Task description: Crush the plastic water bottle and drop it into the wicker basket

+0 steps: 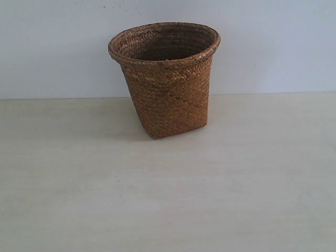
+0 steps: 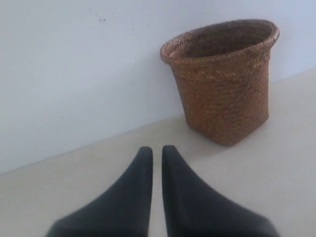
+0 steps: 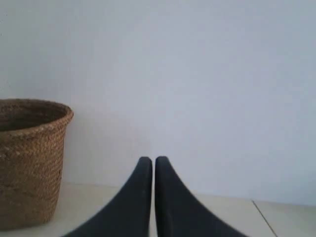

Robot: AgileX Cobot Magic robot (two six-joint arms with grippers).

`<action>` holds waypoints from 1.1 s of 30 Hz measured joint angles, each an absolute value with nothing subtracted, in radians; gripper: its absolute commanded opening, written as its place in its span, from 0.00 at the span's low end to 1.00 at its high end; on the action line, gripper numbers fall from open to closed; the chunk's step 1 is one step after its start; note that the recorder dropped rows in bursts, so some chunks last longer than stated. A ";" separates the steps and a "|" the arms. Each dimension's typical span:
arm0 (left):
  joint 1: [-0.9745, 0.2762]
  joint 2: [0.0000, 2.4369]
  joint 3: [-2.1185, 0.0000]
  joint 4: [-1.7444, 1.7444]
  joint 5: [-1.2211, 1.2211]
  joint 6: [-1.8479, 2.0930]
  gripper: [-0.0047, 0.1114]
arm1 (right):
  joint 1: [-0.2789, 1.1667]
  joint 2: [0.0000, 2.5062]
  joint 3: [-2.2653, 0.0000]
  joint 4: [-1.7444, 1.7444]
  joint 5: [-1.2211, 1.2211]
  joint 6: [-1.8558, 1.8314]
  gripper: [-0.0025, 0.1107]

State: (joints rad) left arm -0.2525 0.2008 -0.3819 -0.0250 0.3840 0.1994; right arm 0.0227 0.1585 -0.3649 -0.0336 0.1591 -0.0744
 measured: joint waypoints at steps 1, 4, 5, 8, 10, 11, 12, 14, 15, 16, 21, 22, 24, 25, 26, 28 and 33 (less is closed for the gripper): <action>-0.253 0.167 -0.371 -0.035 0.383 0.199 0.08 | 0.023 0.125 -0.365 -0.034 0.159 -0.072 0.02; -0.253 0.074 -0.335 -0.049 0.381 0.199 0.08 | 0.023 0.056 -0.348 -0.034 0.144 -0.071 0.02; -0.253 0.044 -0.324 -0.051 0.381 0.199 0.08 | 0.023 0.042 -0.341 -0.034 0.142 -0.071 0.02; -0.253 0.007 -0.294 -0.056 0.381 0.199 0.08 | 0.023 0.019 -0.326 -0.034 0.138 -0.057 0.02; -0.253 0.006 -0.287 -0.074 0.388 0.195 0.08 | 0.023 0.016 -0.324 -0.034 0.140 -0.025 0.02; -0.253 0.005 -0.285 -0.086 0.388 0.192 0.08 | 0.023 0.016 -0.324 -0.034 0.147 -0.018 0.02; -0.253 0.005 -0.285 -0.100 0.386 0.184 0.08 | 0.023 0.016 -0.324 -0.031 0.163 -0.007 0.02; -0.253 0.003 -0.285 -0.132 0.377 0.176 0.08 | 0.023 0.016 -0.316 -0.018 0.177 0.017 0.02; -0.253 0.003 -0.285 -0.149 0.372 0.176 0.08 | 0.023 0.016 -0.306 -0.017 0.177 0.026 0.02; -0.253 0.003 -0.283 -0.162 0.361 0.174 0.08 | 0.023 0.016 -0.294 -0.014 0.172 0.030 0.02; -0.253 0.001 -0.254 -0.179 0.264 0.180 0.08 | 0.023 0.016 -0.195 -0.010 0.075 0.026 0.02; -0.253 0.001 -0.241 -0.181 0.245 0.180 0.08 | 0.023 0.016 -0.172 -0.010 0.055 0.026 0.02; -0.253 0.001 -0.215 -0.183 0.219 0.182 0.08 | 0.023 0.016 -0.136 -0.010 0.031 0.017 0.02; -0.253 0.001 -0.199 -0.185 0.208 0.182 0.08 | 0.023 0.016 -0.119 -0.010 0.022 0.006 0.02; -0.253 0.001 -0.182 -0.185 0.201 0.182 0.08 | 0.023 0.016 -0.104 -0.010 0.020 0.000 0.02; -0.253 0.001 -0.150 -0.187 0.192 0.184 0.08 | 0.023 0.016 -0.082 -0.010 0.013 -0.014 0.02; -0.253 0.001 -0.071 -0.187 0.134 0.184 0.08 | 0.023 0.016 -0.049 -0.010 0.019 -0.018 0.02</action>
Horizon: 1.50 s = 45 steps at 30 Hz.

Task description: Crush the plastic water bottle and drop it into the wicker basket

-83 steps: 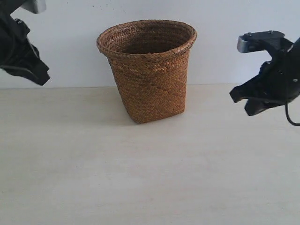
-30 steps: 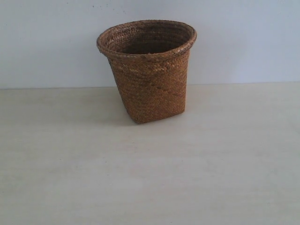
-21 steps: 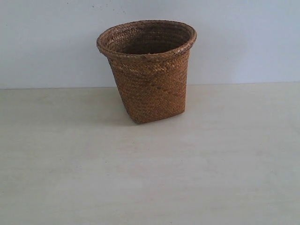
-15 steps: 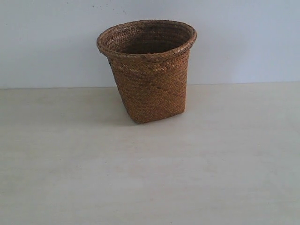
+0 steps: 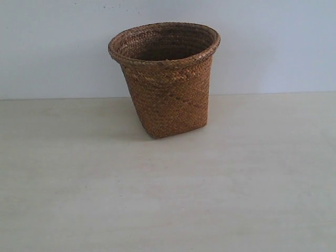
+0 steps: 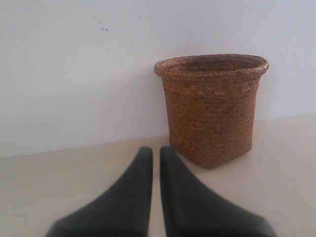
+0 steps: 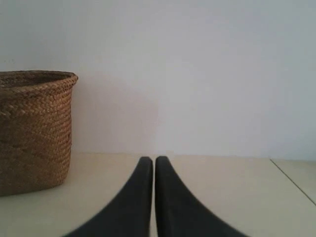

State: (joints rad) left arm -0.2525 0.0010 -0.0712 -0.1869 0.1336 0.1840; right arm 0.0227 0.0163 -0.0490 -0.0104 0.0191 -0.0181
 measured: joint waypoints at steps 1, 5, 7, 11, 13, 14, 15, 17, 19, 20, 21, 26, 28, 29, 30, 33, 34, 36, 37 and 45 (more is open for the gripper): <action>-0.253 0.001 -0.060 -0.187 0.128 0.184 0.08 | 0.023 0.016 -0.047 -0.010 0.028 -0.018 0.02; -0.253 0.001 -0.050 -0.187 0.128 0.184 0.08 | 0.023 0.016 -0.047 -0.010 0.030 -0.018 0.02; -0.253 0.001 -0.050 -0.187 0.126 0.184 0.08 | 0.023 0.016 -0.047 -0.010 0.030 -0.018 0.02; -0.253 0.001 -0.050 -0.187 0.127 0.184 0.08 | 0.023 0.016 -0.047 -0.010 0.030 -0.018 0.02; -0.253 0.001 -0.050 -0.187 0.127 0.184 0.08 | 0.023 0.016 -0.047 -0.010 0.030 -0.018 0.02; -0.253 0.001 -0.050 -0.187 0.126 0.184 0.08 | 0.023 0.016 -0.047 -0.010 0.030 -0.018 0.02; -0.253 0.001 -0.050 -0.187 0.124 0.184 0.08 | 0.023 0.016 -0.047 -0.010 0.030 -0.018 0.02; -0.253 0.001 -0.050 -0.187 0.124 0.184 0.08 | 0.023 0.016 -0.047 -0.010 0.030 -0.018 0.02; -0.253 0.001 -0.050 -0.187 0.124 0.184 0.08 | 0.023 0.016 -0.047 -0.010 0.030 -0.018 0.02; -0.253 0.001 -0.050 -0.187 0.124 0.184 0.08 | 0.023 0.016 -0.047 -0.010 0.030 -0.018 0.02; -0.253 0.001 -0.050 -0.187 0.124 0.181 0.08 | 0.023 0.016 -0.047 -0.010 0.030 -0.018 0.02; -0.253 0.001 -0.043 -0.146 0.122 0.118 0.08 | 0.023 0.016 -0.047 -0.010 0.030 -0.018 0.02; -0.253 0.001 -0.030 -0.101 0.122 0.069 0.08 | 0.023 0.016 -0.047 -0.010 0.030 -0.018 0.02; -0.253 0.001 -0.023 -0.081 0.122 0.046 0.08 | 0.023 0.016 -0.047 -0.010 0.030 -0.018 0.02; -0.253 0.001 -0.017 -0.065 0.120 0.031 0.08 | 0.023 0.016 -0.047 -0.010 0.030 -0.018 0.02; -0.250 0.001 -0.004 -0.045 0.120 0.000 0.08 | 0.023 0.016 -0.047 -0.010 0.030 -0.018 0.02; -0.248 0.001 -0.004 -0.044 0.122 0.000 0.08 | 0.023 0.016 -0.047 -0.010 0.030 -0.020 0.02; -0.234 0.001 -0.004 -0.041 0.135 -0.007 0.08 | 0.023 0.016 -0.047 -0.010 0.030 -0.020 0.02; -0.225 0.001 -0.004 -0.038 0.142 -0.009 0.08 | 0.023 0.016 -0.047 -0.010 0.030 -0.020 0.02; -0.133 0.001 -0.004 -0.038 0.215 -0.011 0.08 | 0.023 0.016 -0.047 -0.010 0.030 -0.020 0.02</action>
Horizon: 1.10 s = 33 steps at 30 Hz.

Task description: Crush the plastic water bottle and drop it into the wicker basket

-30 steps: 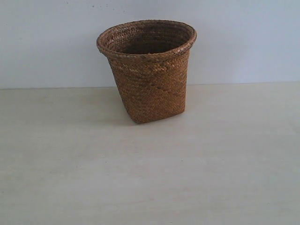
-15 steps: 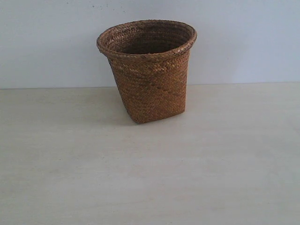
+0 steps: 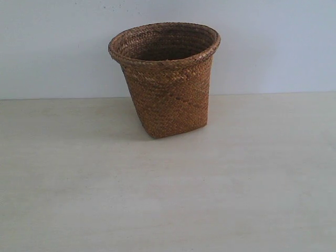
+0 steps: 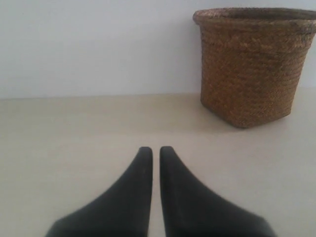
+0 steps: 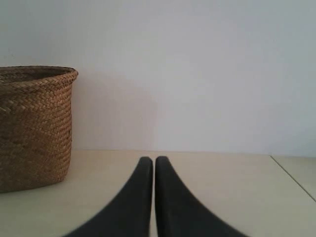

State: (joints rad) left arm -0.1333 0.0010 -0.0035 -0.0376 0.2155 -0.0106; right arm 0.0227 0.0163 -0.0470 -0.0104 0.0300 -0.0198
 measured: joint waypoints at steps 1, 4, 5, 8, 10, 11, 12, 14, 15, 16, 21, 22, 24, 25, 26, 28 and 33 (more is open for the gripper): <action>-0.119 0.001 -0.004 -0.038 0.233 -0.011 0.08 | 0.023 0.016 -0.047 -0.010 0.030 -0.020 0.02; -0.083 0.001 -0.004 -0.036 0.264 -0.011 0.08 | 0.023 0.016 -0.047 -0.010 0.030 -0.020 0.02; -0.072 0.001 -0.004 -0.036 0.274 -0.011 0.08 | 0.023 0.016 -0.047 -0.010 0.030 -0.020 0.02; -0.048 0.001 -0.004 -0.036 0.283 -0.008 0.08 | 0.023 0.016 -0.047 -0.010 0.030 -0.020 0.02; -0.039 0.001 -0.004 -0.036 0.283 0.000 0.08 | 0.023 0.016 -0.047 -0.010 0.030 -0.020 0.02; -0.035 0.001 -0.004 -0.036 0.283 0.006 0.08 | 0.023 0.016 -0.047 -0.010 0.030 -0.020 0.02; -0.035 0.001 -0.004 -0.036 0.285 0.008 0.08 | 0.023 0.016 -0.047 -0.010 0.030 -0.020 0.02; -0.035 0.001 -0.004 -0.036 0.287 0.010 0.08 | 0.023 0.016 -0.047 -0.010 0.030 -0.020 0.02; -0.035 0.001 -0.004 -0.036 0.290 0.010 0.08 | 0.023 0.016 -0.047 -0.010 0.030 -0.020 0.02; -0.035 0.001 -0.004 -0.036 0.292 0.010 0.08 | 0.023 0.016 -0.047 -0.010 0.030 -0.020 0.02; -0.035 0.001 -0.004 -0.036 0.296 0.010 0.08 | 0.023 0.016 -0.047 -0.010 0.030 -0.020 0.02; -0.035 0.001 -0.004 -0.036 0.296 0.010 0.08 | 0.023 0.016 -0.047 -0.010 0.030 -0.020 0.02; -0.035 0.001 -0.004 -0.036 0.296 0.010 0.08 | 0.023 0.016 -0.047 -0.010 0.030 -0.020 0.02; -0.035 0.001 -0.004 -0.036 0.296 0.010 0.08 | 0.023 0.016 -0.047 -0.010 0.030 -0.020 0.02; -0.035 0.001 -0.004 -0.036 0.296 0.010 0.08 | 0.023 0.016 -0.047 -0.010 0.030 -0.020 0.02; -0.035 0.001 -0.004 -0.036 0.296 0.010 0.08 | 0.023 0.016 -0.047 -0.010 0.030 -0.020 0.02; -0.035 0.001 -0.004 -0.036 0.296 0.010 0.08 | 0.023 0.016 -0.047 -0.010 0.030 -0.020 0.02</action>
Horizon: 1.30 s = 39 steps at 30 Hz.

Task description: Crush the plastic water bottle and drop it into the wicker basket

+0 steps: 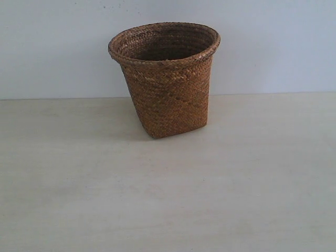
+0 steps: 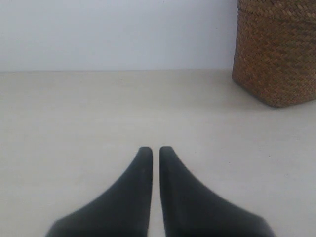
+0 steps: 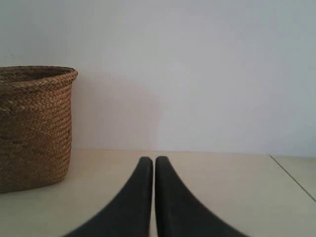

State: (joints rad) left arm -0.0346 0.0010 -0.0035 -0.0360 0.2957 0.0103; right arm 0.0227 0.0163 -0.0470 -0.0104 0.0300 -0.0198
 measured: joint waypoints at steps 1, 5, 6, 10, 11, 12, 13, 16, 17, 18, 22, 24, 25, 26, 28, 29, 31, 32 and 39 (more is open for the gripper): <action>-0.035 0.001 -0.004 -0.036 0.296 0.010 0.08 | 0.023 0.016 -0.047 -0.010 0.030 -0.020 0.02; -0.035 0.001 -0.004 -0.036 0.296 0.010 0.08 | 0.023 0.016 -0.047 -0.010 0.030 -0.020 0.02; -0.035 0.001 -0.004 -0.036 0.296 0.010 0.08 | 0.023 0.016 -0.047 -0.010 0.030 -0.020 0.02; -0.035 0.001 -0.004 -0.036 0.296 0.010 0.08 | 0.023 0.012 -0.047 -0.010 0.084 -0.020 0.02; -0.035 0.001 -0.004 -0.036 0.296 0.010 0.08 | 0.023 0.010 -0.047 -0.010 0.106 -0.020 0.02; -0.035 0.001 -0.004 -0.036 0.296 0.010 0.08 | 0.023 0.008 -0.047 -0.010 0.128 -0.020 0.02; -0.035 0.001 -0.004 -0.036 0.298 0.010 0.08 | 0.023 0.008 -0.047 -0.010 0.149 -0.020 0.02; -0.035 0.001 -0.004 -0.036 0.300 0.010 0.08 | 0.023 0.006 -0.047 -0.010 0.189 -0.020 0.02; -0.035 0.001 -0.004 -0.036 0.300 0.010 0.08 | 0.023 0.006 -0.047 -0.010 0.197 -0.020 0.02; -0.035 0.001 -0.004 -0.036 0.300 0.010 0.08 | 0.023 0.006 -0.040 -0.010 0.199 -0.020 0.02; -0.035 0.001 -0.004 -0.036 0.300 0.010 0.08 | 0.023 0.006 -0.006 -0.010 0.168 -0.022 0.02; -0.035 0.001 -0.004 -0.036 0.300 0.010 0.08 | 0.023 0.006 -0.006 -0.010 0.172 -0.022 0.02; -0.035 0.001 -0.004 -0.036 0.300 0.010 0.08 | 0.023 0.006 -0.006 -0.010 0.174 -0.022 0.02; -0.035 0.001 -0.004 -0.036 0.300 0.010 0.08 | 0.023 0.006 -0.006 -0.010 0.178 -0.022 0.02; -0.035 0.001 -0.004 -0.036 0.300 0.010 0.08 | 0.023 0.006 -0.006 -0.010 0.197 -0.022 0.02; -0.035 0.001 -0.004 -0.036 0.300 0.010 0.08 | 0.023 0.006 -0.006 -0.010 0.210 -0.022 0.02; -0.035 0.001 -0.004 -0.036 0.300 0.010 0.08 | 0.023 0.005 -0.006 -0.010 0.261 -0.022 0.02; -0.035 0.001 -0.004 -0.036 0.300 0.010 0.08 | 0.023 0.005 -0.006 -0.010 0.289 -0.022 0.02; -0.035 0.001 -0.004 -0.036 0.300 0.012 0.08 | 0.023 0.005 0.001 -0.010 0.342 -0.022 0.02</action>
State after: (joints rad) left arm -0.0346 0.0010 -0.0035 -0.0360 0.2996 0.0118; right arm 0.0227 0.0051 0.0005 -0.0104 0.3418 -0.0220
